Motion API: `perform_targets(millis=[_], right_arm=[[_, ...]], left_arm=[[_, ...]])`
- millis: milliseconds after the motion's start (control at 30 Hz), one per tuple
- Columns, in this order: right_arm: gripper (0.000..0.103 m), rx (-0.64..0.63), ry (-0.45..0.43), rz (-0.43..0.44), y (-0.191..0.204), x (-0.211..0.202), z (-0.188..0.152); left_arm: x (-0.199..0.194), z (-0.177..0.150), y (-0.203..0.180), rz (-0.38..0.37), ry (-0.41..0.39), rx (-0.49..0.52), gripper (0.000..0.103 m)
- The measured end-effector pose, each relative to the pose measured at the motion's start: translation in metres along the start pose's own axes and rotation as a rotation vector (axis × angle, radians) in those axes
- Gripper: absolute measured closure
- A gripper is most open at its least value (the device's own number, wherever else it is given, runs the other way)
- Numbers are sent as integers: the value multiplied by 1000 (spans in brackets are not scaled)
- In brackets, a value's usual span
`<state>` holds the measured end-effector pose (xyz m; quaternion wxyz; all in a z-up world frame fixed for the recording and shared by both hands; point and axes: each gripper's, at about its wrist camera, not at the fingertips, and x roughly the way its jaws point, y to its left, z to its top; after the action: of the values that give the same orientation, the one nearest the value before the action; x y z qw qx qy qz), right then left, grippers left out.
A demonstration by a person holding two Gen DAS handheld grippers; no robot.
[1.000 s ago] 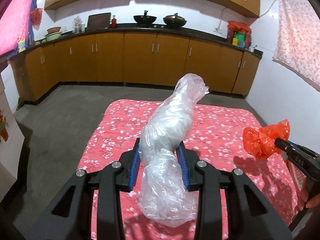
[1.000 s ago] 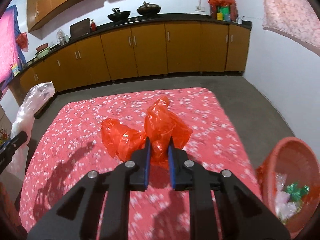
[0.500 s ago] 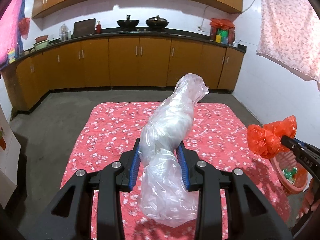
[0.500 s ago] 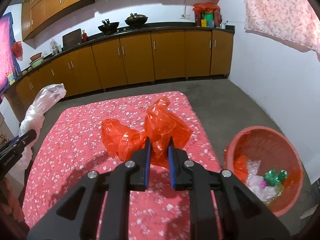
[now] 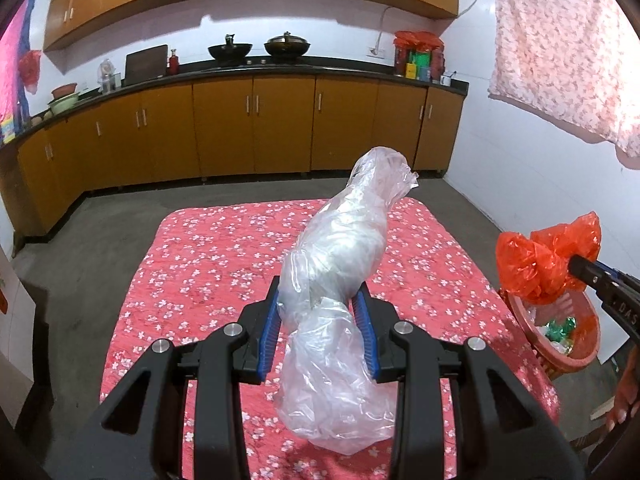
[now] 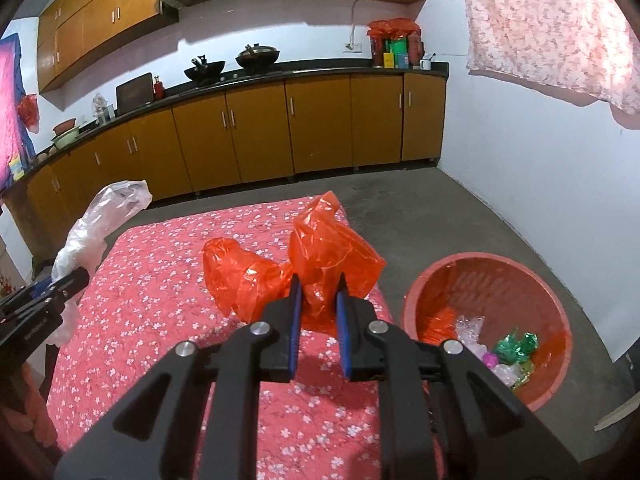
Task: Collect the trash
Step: 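Carry the bubble wrap and orange bag over the orange basket with both tools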
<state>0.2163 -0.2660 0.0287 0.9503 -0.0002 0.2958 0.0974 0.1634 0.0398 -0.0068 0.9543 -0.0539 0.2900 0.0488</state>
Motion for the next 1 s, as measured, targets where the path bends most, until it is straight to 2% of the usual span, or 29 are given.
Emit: perform_targets(millis=[600,1000], right_arm=[[87,57,-16,-101,-59,-20,-8],[87,157,-1,-222,-135,-22,-24]], left_arm=[[6,-2,-65,-71,26,57,68],[23,-14,-145,-200,66,119,68]])
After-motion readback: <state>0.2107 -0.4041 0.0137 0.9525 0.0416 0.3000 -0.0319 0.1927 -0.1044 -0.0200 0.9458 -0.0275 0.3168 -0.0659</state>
